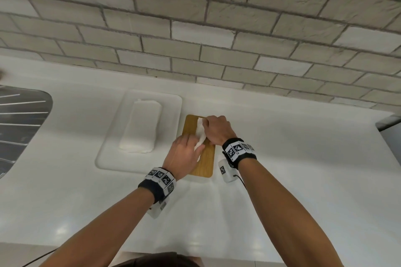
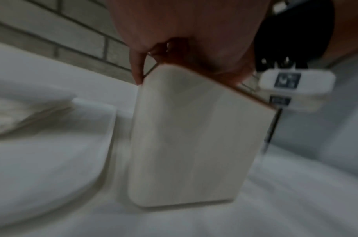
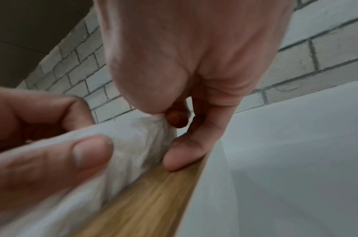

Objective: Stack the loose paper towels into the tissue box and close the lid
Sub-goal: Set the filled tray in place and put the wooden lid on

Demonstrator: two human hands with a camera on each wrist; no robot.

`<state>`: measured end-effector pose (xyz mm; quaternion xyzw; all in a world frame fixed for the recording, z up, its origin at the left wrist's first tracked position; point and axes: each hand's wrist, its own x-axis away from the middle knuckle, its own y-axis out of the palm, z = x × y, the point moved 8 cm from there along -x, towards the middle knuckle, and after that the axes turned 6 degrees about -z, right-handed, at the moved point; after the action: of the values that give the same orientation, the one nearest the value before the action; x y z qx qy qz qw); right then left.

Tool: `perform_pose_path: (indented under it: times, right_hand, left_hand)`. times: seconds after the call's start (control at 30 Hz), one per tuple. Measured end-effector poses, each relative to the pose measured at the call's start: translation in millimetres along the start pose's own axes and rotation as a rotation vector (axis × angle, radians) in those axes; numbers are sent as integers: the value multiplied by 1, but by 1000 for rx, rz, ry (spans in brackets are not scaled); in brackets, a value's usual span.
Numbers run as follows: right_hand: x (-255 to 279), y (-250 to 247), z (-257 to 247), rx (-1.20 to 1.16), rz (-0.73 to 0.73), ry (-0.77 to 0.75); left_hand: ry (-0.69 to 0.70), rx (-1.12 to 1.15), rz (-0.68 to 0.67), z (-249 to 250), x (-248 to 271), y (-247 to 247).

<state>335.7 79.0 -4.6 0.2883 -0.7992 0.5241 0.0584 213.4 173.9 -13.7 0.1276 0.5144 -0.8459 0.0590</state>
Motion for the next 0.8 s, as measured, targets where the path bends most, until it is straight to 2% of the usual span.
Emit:
perform_pose_path:
  times: [0.07, 0.17, 0.27, 0.33, 0.47, 0.5, 0.57, 0.63, 0.7, 0.8]
  right_hand:
    - [3, -3, -7, 77, -3, -16]
    - [2, -5, -18, 193, -6, -67]
    - [-1, -8, -20, 92, 21, -83]
    - [0, -6, -16, 11, 43, -74]
    - [10, -16, -9, -55, 176, -36]
    - [10, -18, -9, 7, 169, -4]
    - [10, -12, -14, 219, 58, 21]
    - [10, -1, -23, 329, -50, -46]
    - [5, 4, -25, 281, -74, -91]
    - [1, -1, -22, 200, 5, -71]
  left_hand:
    - [-67, 25, -38, -10, 7, -4]
    - [-70, -60, -119, -5, 14, -2]
    - [-55, -162, -179, 10, 13, 4]
    - [-86, -152, -174, 16, 14, 2]
    - [-208, -62, -96, 15, 18, -10]
    - [-218, -87, -98, 13, 20, -8]
    - [-242, -132, -120, 10, 23, -4]
    - [-213, -163, -110, 13, 24, -2]
    - [-179, -204, -116, 18, 22, 0]
    - [-165, -234, -134, 23, 22, -1]
